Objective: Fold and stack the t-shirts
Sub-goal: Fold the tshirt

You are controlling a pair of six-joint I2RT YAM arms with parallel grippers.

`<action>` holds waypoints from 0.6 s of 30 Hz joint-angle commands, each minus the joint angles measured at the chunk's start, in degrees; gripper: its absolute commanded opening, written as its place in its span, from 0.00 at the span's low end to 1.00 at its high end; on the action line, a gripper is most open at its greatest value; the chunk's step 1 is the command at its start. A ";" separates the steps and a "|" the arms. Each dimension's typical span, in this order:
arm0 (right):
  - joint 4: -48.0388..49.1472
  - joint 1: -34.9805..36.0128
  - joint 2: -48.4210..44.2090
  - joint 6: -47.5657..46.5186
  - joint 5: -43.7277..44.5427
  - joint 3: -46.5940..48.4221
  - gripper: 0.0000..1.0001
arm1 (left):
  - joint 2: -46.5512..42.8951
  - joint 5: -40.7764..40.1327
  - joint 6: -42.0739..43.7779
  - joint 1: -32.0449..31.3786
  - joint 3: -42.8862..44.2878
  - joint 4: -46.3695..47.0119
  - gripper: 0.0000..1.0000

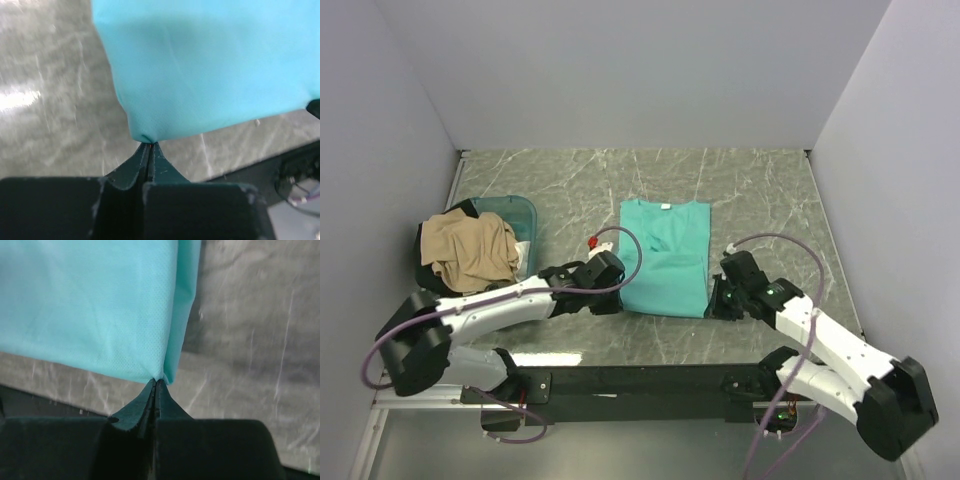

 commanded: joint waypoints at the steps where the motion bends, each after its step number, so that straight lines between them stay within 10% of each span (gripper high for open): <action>1: -9.36 1.22 -5.37 1.17 -0.90 3.39 0.00 | -7.00 -0.18 -0.75 -1.76 0.93 -4.22 0.01; 18: -16.43 -1.32 -3.02 -4.27 11.40 23.33 0.00 | -10.81 -13.70 -0.23 1.92 11.92 -7.32 0.01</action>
